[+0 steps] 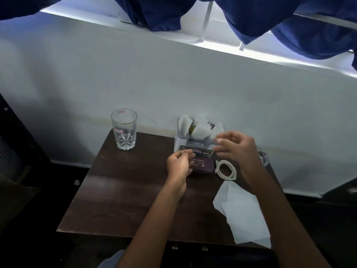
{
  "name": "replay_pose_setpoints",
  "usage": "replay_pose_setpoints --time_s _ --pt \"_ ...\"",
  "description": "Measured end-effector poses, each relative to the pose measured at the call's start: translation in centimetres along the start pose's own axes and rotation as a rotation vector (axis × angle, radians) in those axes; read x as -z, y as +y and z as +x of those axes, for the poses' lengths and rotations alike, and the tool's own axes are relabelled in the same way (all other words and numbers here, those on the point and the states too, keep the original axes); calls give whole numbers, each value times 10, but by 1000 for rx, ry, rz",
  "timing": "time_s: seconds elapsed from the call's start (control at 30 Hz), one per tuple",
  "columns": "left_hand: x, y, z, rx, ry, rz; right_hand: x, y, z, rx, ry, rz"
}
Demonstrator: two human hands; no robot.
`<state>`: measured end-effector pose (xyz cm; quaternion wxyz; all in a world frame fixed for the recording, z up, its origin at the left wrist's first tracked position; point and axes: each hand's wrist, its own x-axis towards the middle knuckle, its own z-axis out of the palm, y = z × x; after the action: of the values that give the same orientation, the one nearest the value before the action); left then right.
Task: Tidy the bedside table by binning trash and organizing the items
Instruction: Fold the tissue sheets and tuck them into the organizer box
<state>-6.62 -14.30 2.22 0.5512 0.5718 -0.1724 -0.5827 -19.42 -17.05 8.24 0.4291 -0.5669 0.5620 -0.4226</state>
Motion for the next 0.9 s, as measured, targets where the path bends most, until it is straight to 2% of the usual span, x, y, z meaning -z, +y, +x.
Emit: replay_pose_setpoints --time_s 0.2,0.27,0.37,0.5,0.57,0.77,0.9 --pt "-21 -18 -10 16 -153 228 72 60 -34 -206 277 34" --pt "-27 -25 -12 27 -192 296 83 77 -33 -253 310 -8" --pt "-35 -34 -16 38 -240 405 94 97 -28 -266 223 -177" --pt "-47 -46 -18 42 -282 504 98 118 -23 -257 -136 -614" --pt "-51 -50 -19 44 -320 568 98 125 -22 -279 -241 -733" --pt "-55 -62 -19 61 -419 786 99 126 -19 -279 -250 -768" --pt "-54 -65 -17 62 -416 788 104 125 -18 -279 -230 -715"
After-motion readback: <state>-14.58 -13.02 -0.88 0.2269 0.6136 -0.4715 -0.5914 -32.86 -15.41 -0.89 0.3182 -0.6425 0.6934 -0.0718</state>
